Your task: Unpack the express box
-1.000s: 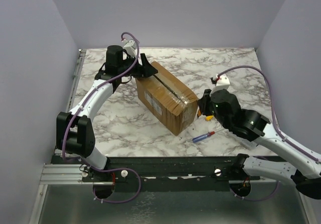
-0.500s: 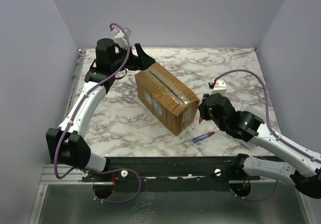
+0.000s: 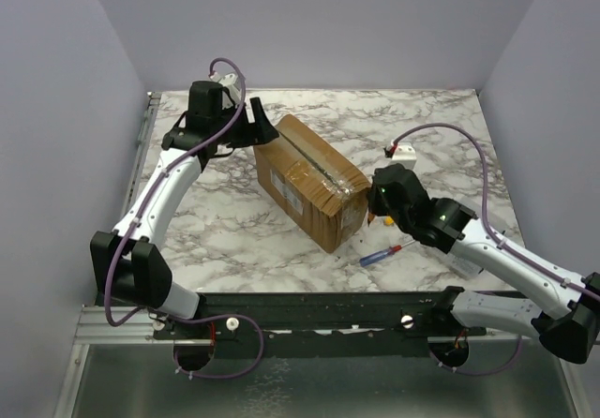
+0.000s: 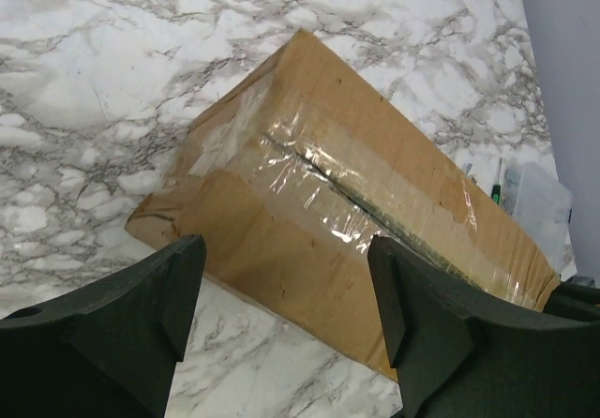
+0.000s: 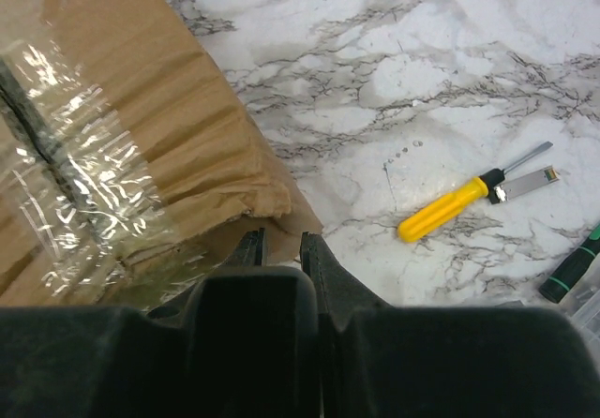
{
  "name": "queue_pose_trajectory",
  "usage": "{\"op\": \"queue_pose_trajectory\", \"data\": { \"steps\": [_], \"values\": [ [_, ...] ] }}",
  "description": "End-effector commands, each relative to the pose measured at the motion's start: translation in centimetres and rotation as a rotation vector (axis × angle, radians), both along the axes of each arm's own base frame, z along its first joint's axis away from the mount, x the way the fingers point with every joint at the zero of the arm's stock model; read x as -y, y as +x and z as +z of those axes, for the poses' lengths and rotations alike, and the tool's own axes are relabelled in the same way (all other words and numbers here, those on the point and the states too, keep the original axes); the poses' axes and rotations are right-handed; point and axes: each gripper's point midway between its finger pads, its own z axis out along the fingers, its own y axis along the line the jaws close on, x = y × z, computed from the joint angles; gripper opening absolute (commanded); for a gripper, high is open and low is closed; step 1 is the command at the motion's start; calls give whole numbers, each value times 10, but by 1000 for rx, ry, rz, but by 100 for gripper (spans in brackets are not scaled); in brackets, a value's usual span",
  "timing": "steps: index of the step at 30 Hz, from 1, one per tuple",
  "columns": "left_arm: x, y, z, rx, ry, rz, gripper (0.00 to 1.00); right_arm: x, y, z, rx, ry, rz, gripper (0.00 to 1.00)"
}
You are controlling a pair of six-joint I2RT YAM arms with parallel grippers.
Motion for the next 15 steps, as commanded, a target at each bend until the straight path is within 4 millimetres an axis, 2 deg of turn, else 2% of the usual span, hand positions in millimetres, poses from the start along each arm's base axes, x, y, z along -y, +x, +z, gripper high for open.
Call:
{"op": "queue_pose_trajectory", "data": {
  "steps": [1,4,7,11,15],
  "values": [
    [-19,-20,6,-5,12,108,77,-1,6,33,15,82,-10,0],
    [-20,-27,4,-23,-8,128,77,-2,10,38,-20,101,-3,0],
    [-13,-37,5,-19,-17,102,76,-7,12,34,-23,117,4,0],
    [11,-59,8,73,68,-7,77,-22,11,38,49,220,77,0],
    [34,-81,12,132,124,-76,77,-35,22,67,145,295,110,0]
  ]
}}
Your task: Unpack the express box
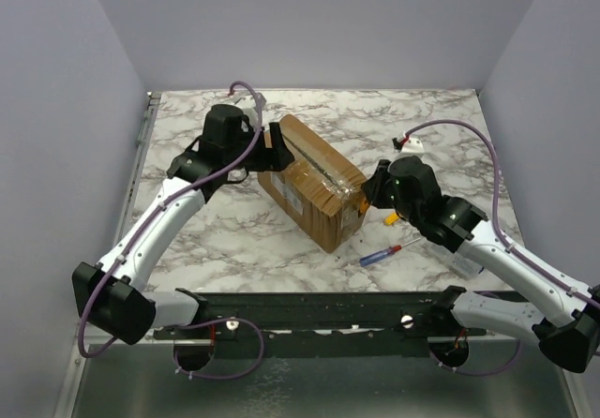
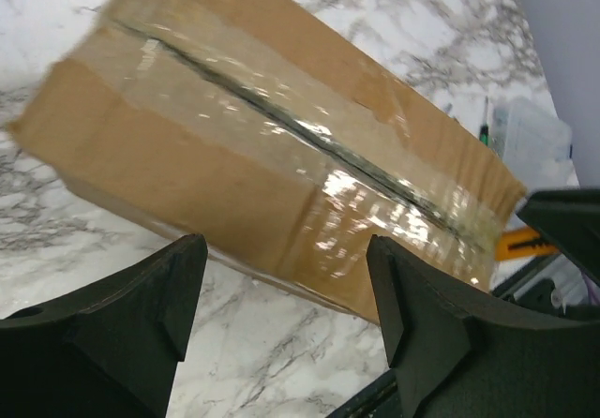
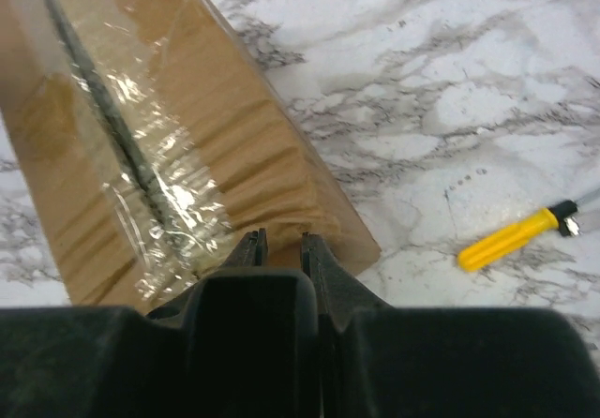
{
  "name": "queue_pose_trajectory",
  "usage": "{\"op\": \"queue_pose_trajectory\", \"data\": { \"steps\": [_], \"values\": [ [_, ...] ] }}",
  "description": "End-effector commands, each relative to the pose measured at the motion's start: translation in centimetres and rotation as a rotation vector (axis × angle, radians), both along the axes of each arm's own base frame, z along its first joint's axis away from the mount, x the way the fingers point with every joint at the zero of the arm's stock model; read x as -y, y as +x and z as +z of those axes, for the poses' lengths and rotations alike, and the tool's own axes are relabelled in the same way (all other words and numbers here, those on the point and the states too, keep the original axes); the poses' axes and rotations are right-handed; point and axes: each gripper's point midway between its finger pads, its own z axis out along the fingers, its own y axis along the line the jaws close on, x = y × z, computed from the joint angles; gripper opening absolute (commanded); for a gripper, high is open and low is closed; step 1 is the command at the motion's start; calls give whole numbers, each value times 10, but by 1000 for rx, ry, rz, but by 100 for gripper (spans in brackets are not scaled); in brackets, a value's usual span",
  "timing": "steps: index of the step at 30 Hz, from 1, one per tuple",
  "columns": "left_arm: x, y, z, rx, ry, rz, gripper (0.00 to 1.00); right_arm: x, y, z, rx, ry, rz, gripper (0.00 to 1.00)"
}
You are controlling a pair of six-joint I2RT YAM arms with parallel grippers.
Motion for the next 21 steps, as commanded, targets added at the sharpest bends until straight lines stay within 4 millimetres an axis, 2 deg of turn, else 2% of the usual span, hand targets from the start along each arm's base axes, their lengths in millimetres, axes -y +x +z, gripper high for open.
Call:
{"op": "queue_pose_trajectory", "data": {
  "steps": [1,7,12,15,18,21],
  "values": [
    [15,-23,10,90,66,-53,77,-25,18,46,138,135,55,0],
    [34,-56,20,167,95,-152,77,-40,51,63,205,187,53,0],
    [45,-66,28,252,160,-241,75,-35,72,54,177,173,21,0],
    [52,-67,22,311,247,-297,74,-14,77,49,163,197,-35,0],
    [65,-74,7,418,390,-443,74,2,80,49,141,293,-63,0],
    [70,-74,-4,520,494,-497,74,-7,79,47,107,361,-37,0]
  ]
}}
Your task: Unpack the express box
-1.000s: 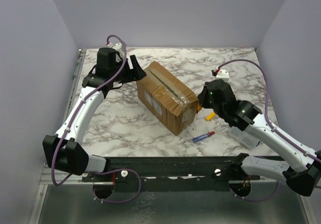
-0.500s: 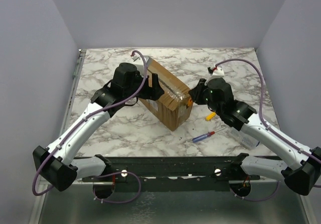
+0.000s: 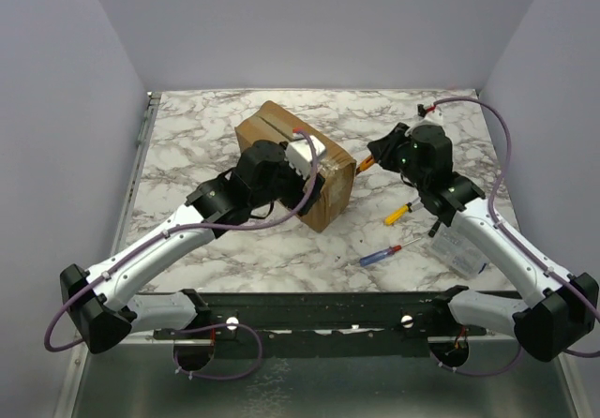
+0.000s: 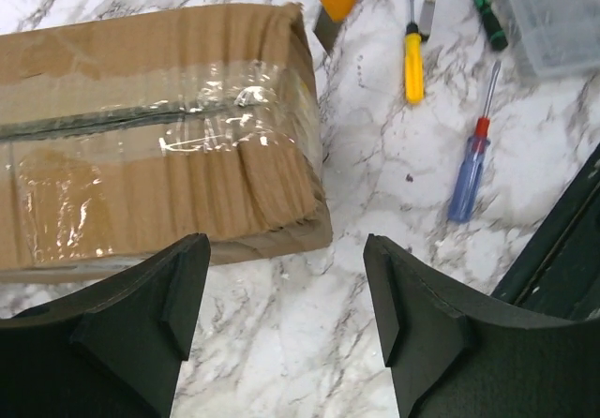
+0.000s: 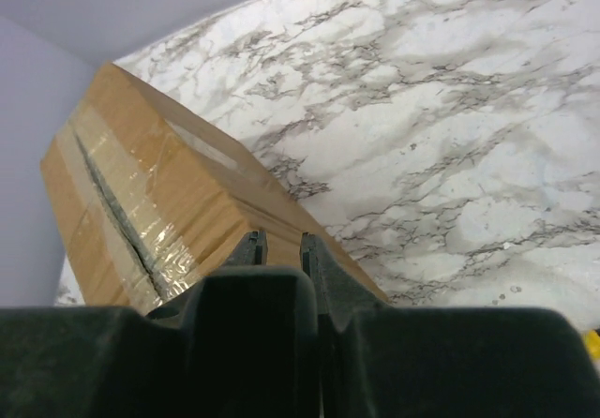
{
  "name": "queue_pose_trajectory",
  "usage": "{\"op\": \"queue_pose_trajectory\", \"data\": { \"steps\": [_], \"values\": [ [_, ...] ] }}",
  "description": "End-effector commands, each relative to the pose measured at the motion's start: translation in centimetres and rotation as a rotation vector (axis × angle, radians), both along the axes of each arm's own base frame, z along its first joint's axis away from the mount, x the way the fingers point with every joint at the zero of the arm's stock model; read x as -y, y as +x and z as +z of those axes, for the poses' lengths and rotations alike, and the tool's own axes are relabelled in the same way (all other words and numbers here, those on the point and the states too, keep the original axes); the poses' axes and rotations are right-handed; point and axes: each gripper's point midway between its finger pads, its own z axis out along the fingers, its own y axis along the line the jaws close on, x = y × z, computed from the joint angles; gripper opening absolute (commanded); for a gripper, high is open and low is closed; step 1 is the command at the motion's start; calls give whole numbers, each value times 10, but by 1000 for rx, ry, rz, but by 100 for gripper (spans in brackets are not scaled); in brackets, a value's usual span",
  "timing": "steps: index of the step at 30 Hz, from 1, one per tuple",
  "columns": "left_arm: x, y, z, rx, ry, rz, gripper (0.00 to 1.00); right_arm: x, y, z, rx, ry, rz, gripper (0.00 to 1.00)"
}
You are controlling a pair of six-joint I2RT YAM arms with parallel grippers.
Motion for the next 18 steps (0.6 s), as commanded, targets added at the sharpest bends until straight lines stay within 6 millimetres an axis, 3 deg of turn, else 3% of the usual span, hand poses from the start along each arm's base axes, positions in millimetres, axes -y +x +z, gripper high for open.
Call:
{"op": "queue_pose_trajectory", "data": {
  "steps": [1,5,13,18],
  "values": [
    [2,8,-14,228,185,-90,73,-14,-1,10,-8,153,53,0],
    [4,11,-13,295,183,-86,65,-11,16,10,-20,215,-11,0],
    [3,4,-13,389,120,-113,66,6,61,25,28,221,-69,0],
    [4,8,-4,445,49,-85,66,11,64,29,39,151,-62,0]
  ]
}}
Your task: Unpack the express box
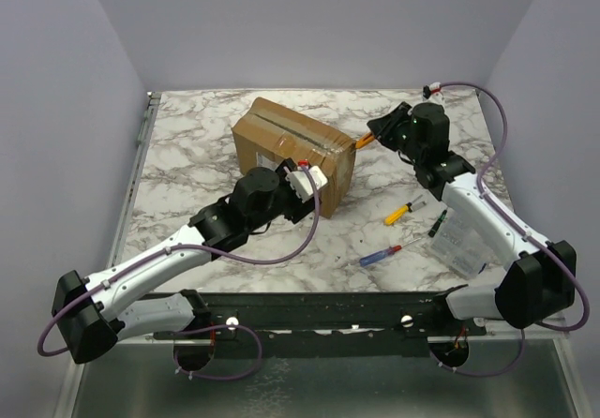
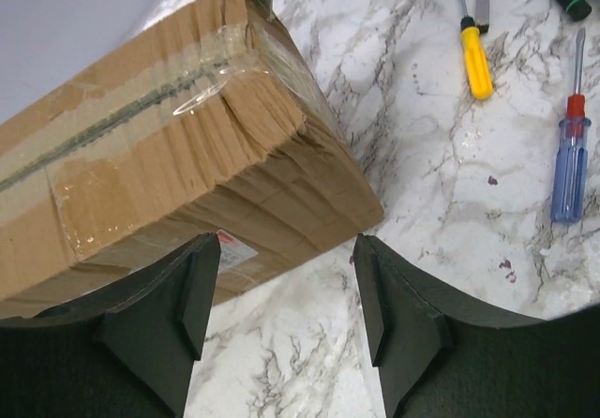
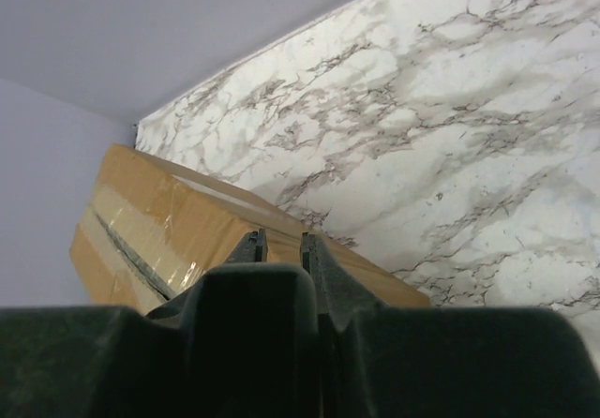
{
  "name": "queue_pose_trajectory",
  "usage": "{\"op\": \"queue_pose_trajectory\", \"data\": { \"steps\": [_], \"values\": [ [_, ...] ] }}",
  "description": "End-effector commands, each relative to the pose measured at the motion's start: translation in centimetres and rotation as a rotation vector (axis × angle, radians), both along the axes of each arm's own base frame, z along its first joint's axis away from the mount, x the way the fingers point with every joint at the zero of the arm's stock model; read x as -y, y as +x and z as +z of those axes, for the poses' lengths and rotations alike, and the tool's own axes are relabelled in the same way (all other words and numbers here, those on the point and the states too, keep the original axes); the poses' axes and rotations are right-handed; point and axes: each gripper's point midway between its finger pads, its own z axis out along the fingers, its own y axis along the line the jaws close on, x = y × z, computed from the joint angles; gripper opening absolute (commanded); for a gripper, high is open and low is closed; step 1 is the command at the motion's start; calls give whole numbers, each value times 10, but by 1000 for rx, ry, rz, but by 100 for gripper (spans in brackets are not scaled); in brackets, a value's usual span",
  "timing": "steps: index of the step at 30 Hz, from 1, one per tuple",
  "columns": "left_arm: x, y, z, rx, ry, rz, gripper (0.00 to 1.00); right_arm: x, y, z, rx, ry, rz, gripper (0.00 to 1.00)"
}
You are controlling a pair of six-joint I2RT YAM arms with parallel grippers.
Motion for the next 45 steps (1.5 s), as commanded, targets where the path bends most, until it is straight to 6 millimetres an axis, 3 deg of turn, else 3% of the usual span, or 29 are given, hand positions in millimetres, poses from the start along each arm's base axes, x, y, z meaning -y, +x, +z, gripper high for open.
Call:
{"op": "queue_pose_trajectory", "data": {
  "steps": [1,5,8,10,16,21,26,35,45],
  "values": [
    [4,7,28,130,-121,10,67,2,-2,23,55,-5,17,0],
    [8,3,46,237,-240,-26,66,6,-24,21,58,169,-32,0],
    [21,-8,56,297,-290,-139,62,18,-38,18,70,368,-119,0],
    [28,-11,54,313,-286,-187,58,24,-44,7,62,472,-158,0],
    [42,-16,39,304,-239,-301,47,31,-46,-1,101,663,-136,0],
    [42,-5,23,297,-189,-316,54,25,-47,-2,130,697,-89,0],
    [42,7,22,302,-198,-305,62,21,-41,-9,125,704,-79,1],
    [51,19,8,292,-189,-296,63,22,-31,-21,107,703,-96,1],
    [44,26,-21,260,-164,-248,62,27,-20,-24,86,716,-102,0]
  ]
}}
